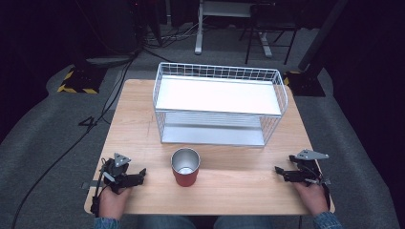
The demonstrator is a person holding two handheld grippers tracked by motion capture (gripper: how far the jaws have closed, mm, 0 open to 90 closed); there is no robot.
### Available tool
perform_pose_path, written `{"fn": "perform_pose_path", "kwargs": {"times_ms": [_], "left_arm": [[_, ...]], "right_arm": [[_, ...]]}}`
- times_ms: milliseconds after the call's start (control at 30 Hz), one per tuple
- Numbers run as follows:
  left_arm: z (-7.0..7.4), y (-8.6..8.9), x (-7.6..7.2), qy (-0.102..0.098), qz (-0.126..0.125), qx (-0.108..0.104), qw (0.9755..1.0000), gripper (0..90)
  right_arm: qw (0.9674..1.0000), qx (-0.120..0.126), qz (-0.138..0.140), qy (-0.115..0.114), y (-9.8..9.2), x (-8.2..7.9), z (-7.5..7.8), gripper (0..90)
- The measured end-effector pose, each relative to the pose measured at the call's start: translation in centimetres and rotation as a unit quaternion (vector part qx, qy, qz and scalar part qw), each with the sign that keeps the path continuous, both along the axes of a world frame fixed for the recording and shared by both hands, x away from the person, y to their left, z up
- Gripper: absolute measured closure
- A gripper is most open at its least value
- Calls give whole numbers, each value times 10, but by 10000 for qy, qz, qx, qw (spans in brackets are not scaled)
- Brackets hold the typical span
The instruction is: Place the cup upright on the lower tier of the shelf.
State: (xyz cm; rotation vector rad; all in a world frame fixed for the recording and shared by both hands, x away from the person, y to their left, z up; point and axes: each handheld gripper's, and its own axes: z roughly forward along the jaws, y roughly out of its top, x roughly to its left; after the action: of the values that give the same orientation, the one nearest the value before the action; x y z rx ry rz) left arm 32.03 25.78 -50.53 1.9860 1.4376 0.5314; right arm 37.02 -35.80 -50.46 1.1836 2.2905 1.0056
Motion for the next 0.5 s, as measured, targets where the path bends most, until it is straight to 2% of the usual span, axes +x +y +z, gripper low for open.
{"fn": "perform_pose_path", "kwargs": {"times_ms": [133,200,267,500], "left_arm": [[1,2,-1,-4,-40,-115,9999,114],[4,3,-3,59,-110,-294,9995,140],[7,3,-4,50,-167,-362,9992,133],[18,-1,-12,-62,-193,-338,9992,38]], "right_arm": [[10000,0,1,0,0,0,0,152],[10000,1,-1,1,0,0,0,152],[10000,1,0,1,0,0,0,152],[10000,0,2,-1,0,0,0,152]]}}
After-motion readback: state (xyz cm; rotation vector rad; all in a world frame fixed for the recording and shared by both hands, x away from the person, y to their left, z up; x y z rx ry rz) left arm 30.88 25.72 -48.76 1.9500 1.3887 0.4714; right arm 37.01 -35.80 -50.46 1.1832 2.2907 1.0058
